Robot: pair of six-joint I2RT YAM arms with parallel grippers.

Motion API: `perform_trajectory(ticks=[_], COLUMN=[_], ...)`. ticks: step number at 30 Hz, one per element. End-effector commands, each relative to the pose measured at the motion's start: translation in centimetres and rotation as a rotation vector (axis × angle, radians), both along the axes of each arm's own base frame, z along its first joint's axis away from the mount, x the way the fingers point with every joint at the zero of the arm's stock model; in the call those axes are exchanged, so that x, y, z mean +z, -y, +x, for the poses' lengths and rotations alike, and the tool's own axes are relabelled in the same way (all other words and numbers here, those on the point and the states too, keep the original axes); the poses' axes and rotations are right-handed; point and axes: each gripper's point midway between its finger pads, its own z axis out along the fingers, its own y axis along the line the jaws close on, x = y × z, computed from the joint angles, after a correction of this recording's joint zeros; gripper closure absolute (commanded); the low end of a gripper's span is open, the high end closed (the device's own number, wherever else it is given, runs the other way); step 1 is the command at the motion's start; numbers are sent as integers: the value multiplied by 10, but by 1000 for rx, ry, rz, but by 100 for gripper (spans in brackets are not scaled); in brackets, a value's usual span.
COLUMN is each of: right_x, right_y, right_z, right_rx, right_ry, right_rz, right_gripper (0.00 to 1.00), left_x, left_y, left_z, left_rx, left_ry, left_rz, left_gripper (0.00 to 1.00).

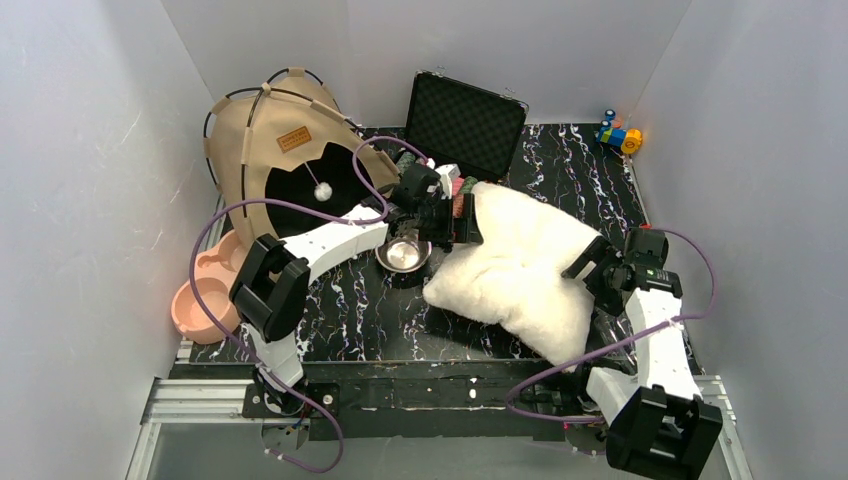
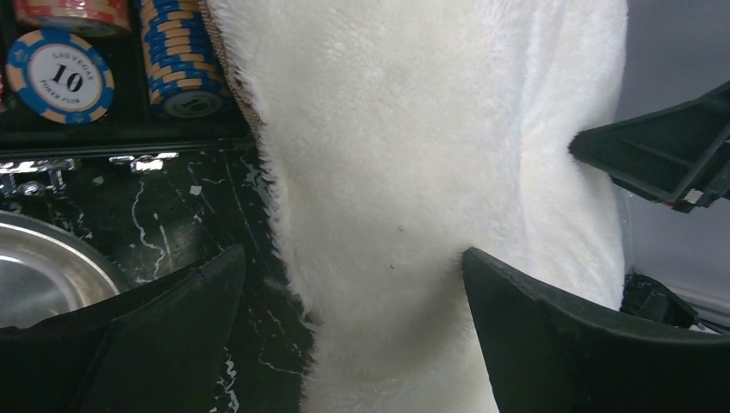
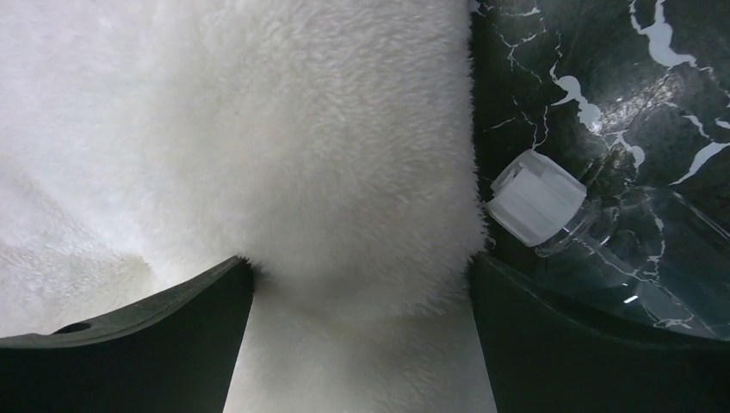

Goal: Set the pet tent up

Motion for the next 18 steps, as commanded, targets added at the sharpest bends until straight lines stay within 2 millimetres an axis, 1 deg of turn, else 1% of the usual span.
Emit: perform_trajectory(ticks=[1,2,3,4,5,7,8,9,10,11,12,15,17,18], right_x=[-3,-5,-7,-7,-6,-1,4,11,20,30,42,84,115,133], right_y=[-7,-9,-11,-12,-13,-14,-14,-13,-12,-12,-12,-14,-23,-29], right_z=[19,20,22,24,25,27,28,29,30,32,33,35,35,35], right_rx=[45,49,54,54,56,58,59,59,56,58,62,86,140,171], right_ry=[56,54,56,60,64,83,102,122,152,189,230,381,503,573], right_rz=[62,77,91,103,111,113,107,101,90,80,70,40,40,43], right_gripper=[2,3,6,10,19,40,59,73,84,90,99,99,99,99], left_x=[24,21,20,17,17,22,27,33,40,50,60,93,111,117], left_y=[28,31,34,37,41,49,52,55,58,60,62,64,60,55], left_z=[-2,-4,-5,-7,-11,-17,-19,-20,-22,-23,-24,-29,-34,-37], left_rx=[-44,-49,-50,-56,-66,-89,-96,-103,-109,-113,-121,-150,-161,-158], left_ry=[15,6,0,-6,-5,9,22,37,57,80,107,192,231,245], left_rz=[-111,-113,-115,-118,-128,-149,-162,-174,-188,-200,-214,-252,-265,-262], left_gripper=[2,2,6,14,29,64,79,91,99,100,100,100,100,100])
